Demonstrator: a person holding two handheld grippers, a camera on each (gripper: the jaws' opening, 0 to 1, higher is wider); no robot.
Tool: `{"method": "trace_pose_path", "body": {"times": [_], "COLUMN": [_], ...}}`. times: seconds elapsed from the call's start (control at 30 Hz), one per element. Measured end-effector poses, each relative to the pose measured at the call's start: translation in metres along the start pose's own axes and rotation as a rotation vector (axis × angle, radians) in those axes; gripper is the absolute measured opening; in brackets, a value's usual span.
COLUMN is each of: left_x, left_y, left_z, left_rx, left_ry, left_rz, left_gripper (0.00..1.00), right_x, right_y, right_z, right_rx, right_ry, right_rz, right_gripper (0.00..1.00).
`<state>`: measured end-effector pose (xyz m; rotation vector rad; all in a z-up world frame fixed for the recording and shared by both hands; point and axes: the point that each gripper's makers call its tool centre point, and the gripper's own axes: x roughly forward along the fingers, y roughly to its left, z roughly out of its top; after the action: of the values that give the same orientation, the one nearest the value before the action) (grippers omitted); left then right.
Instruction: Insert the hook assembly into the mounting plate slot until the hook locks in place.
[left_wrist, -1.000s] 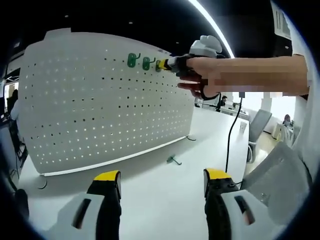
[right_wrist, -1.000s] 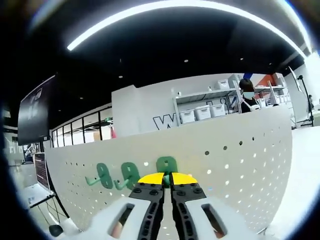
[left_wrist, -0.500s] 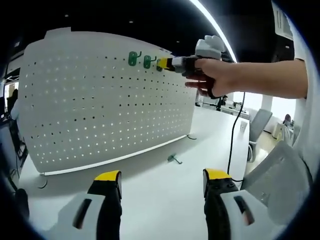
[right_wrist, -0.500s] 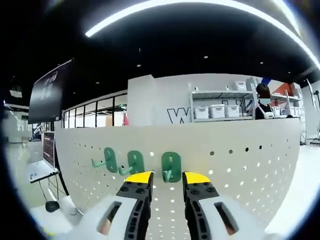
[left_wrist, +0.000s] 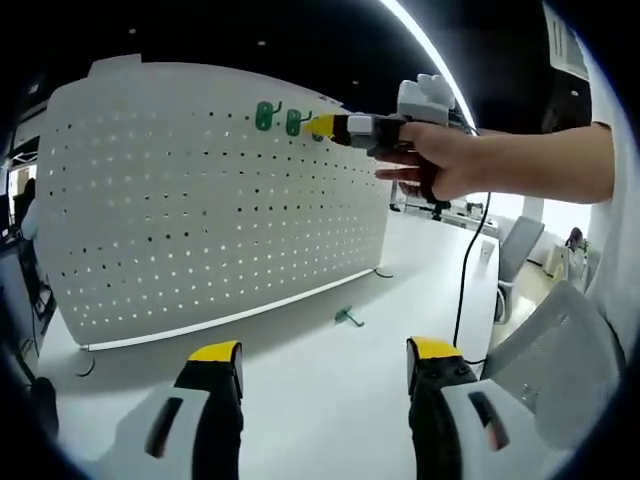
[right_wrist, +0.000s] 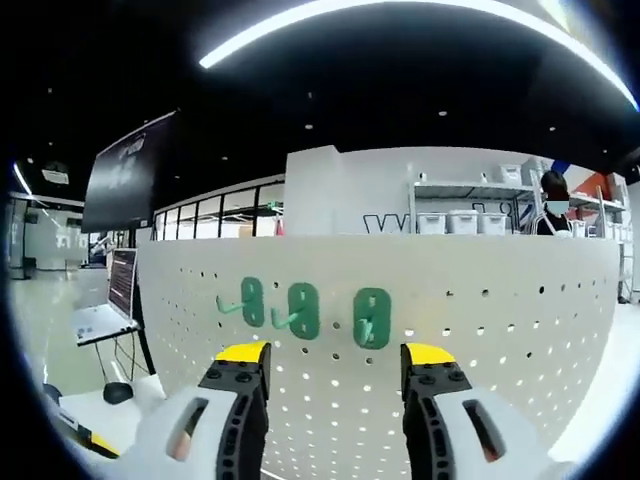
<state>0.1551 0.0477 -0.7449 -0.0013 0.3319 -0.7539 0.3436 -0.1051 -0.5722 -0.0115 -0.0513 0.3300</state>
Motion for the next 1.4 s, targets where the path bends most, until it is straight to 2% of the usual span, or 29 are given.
{"method": "trace_pose_path", "body": {"times": [0.23,0.53,0.63,0.8,1.1,1.4], "left_x": [0.001,0.001,0.001,0.001,0.001,0.001], "left_y": [-0.001,-0.003,-0.003,-0.004,-0.003,-0.003], "left_z": [-0.001,-0.001,-0.002,-0.003,-0.003,-0.004], "left_rx": [-0.001,0.002,0.004,0.006,0.008,0.005], "left_ry": [0.003,0.007,0.009,0.014,0.019,0.02], "left_rz": [-0.003,-0.007,-0.006,-0.008,-0.006,-0.008], "left_gripper": [0.69,0.69,0.69,0.69,0.69,0.69], "right_x": [-0.006,-0.027,-0.036,-0.041,-0.051,-0.077], "right_y": [-0.002,0.002,0.006,0.002,0.005,0.005], "right_z": [0.002,-0.006,-0.012,-0.017,-0.021,-0.039], "right_rx": [0.023,0.033,0.012,0.054,0.05,0.042], "right_ry": [-0.021,-0.036,-0.029,-0.026,-0.016,0.025], "right_rz": [0.012,0.086,0.114,0.11,0.147,0.19], "right_gripper": [0.5,0.55,0.55,0.56,0.55,0.57]}}
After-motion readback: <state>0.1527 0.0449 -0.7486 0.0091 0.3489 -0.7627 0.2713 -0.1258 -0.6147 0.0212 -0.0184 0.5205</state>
